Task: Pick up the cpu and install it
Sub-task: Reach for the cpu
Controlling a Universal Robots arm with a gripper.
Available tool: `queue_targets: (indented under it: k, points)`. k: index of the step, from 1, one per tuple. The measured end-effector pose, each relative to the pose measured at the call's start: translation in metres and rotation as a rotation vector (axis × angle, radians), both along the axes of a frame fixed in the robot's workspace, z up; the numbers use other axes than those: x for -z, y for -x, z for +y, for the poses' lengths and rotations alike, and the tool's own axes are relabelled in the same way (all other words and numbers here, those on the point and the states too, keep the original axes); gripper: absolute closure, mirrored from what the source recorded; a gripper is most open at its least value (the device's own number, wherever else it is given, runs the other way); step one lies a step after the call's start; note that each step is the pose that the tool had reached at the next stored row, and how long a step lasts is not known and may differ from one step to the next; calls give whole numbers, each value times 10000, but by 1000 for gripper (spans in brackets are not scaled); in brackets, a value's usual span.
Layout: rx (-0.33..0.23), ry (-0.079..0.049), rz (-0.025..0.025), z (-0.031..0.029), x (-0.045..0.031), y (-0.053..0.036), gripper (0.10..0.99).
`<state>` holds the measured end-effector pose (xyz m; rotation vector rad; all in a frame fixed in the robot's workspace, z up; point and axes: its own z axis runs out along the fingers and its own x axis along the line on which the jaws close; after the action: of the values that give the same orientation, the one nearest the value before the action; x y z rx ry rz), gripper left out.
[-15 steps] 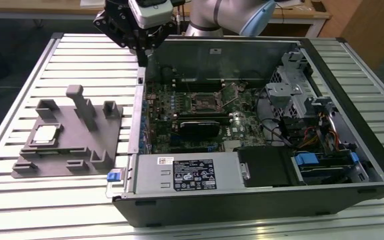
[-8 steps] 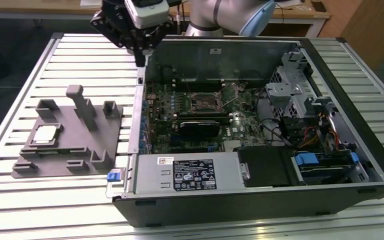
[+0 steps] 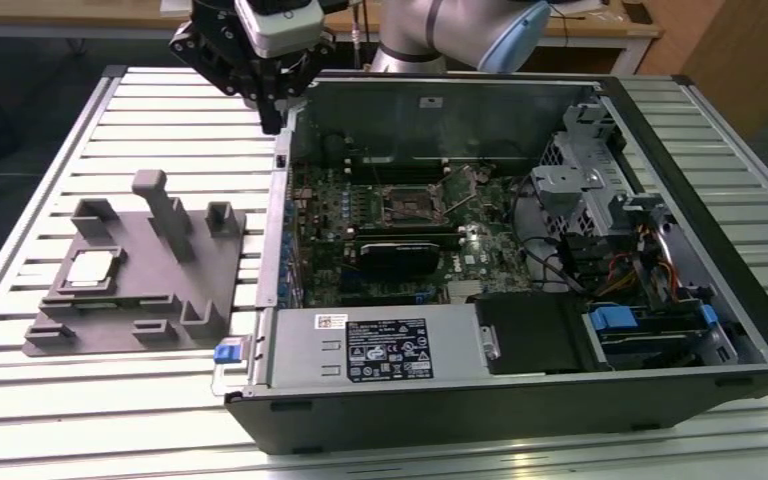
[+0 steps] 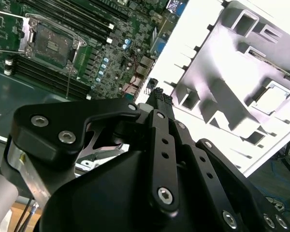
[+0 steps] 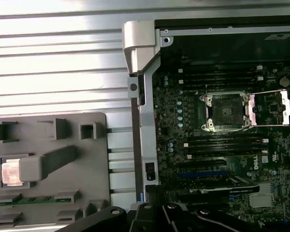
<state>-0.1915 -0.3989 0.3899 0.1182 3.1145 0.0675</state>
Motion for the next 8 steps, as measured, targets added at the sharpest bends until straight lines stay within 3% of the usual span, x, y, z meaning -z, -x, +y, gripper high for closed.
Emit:
queue_targets:
  k: [8]
  points:
    - [0,-1,0,0,3,91,980]
